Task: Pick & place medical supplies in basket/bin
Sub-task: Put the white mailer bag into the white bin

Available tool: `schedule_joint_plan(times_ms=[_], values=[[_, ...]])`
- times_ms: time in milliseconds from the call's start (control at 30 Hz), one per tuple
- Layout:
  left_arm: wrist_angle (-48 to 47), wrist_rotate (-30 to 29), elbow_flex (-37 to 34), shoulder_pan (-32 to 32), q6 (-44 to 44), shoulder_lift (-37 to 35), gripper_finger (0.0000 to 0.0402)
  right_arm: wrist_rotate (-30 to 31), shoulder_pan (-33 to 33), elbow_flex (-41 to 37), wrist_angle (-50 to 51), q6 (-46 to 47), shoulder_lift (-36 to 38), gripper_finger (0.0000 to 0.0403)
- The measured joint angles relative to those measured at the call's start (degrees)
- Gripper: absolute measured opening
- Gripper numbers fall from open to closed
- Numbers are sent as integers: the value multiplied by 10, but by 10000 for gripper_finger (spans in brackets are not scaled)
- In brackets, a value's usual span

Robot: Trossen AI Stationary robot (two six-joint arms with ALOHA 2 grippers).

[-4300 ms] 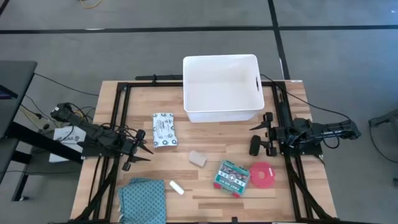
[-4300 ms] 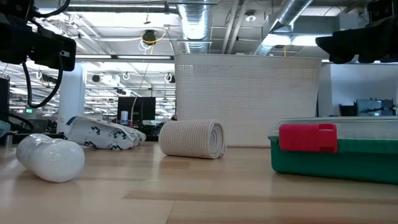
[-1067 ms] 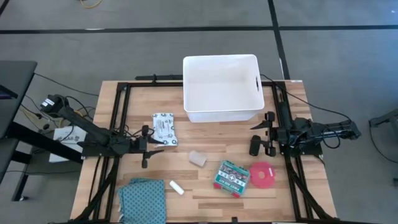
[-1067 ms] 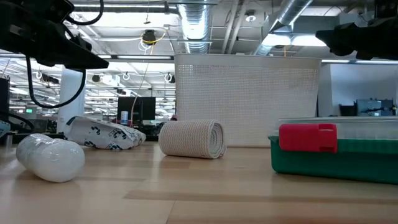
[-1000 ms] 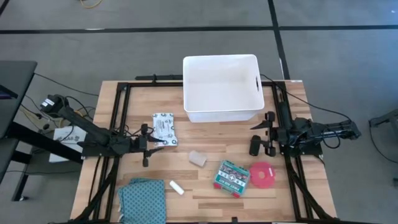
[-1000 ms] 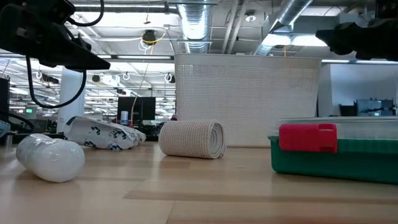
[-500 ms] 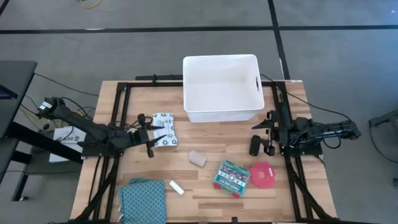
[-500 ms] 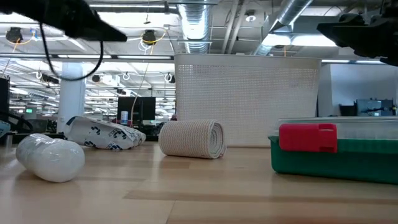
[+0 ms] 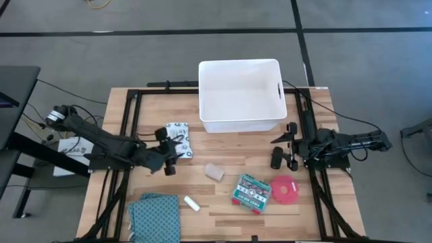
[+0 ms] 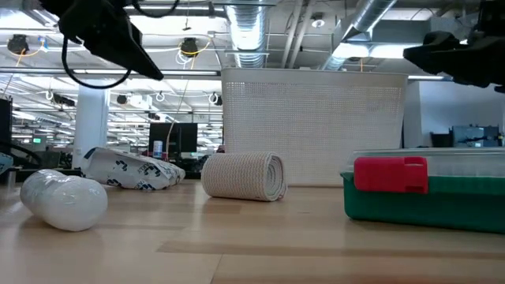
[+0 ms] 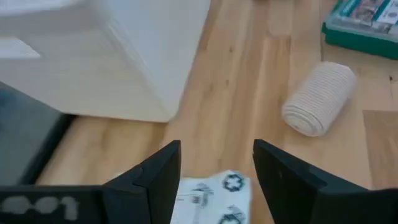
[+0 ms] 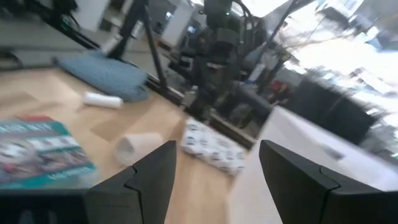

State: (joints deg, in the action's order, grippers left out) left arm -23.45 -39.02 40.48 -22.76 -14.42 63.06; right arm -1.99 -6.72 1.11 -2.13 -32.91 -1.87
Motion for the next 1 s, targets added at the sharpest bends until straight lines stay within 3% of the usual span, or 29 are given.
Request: schedule_joint_plan(times_ms=[267, 567, 800, 1000], values=[[-7, 72, 12, 22, -21, 78, 185, -44, 0, 0, -22, 14, 0, 225], [-23, 126, 12, 50, -73, 102, 184, -36, 0, 1, -342, 29, -7, 225], [-71, 153, 12, 50, -78, 102, 184, -27, 0, 15, -324, 97, -39, 225], [-135, 120, 12, 50, -58, 102, 184, 66, 0, 15, -344, 186, -111, 225]])
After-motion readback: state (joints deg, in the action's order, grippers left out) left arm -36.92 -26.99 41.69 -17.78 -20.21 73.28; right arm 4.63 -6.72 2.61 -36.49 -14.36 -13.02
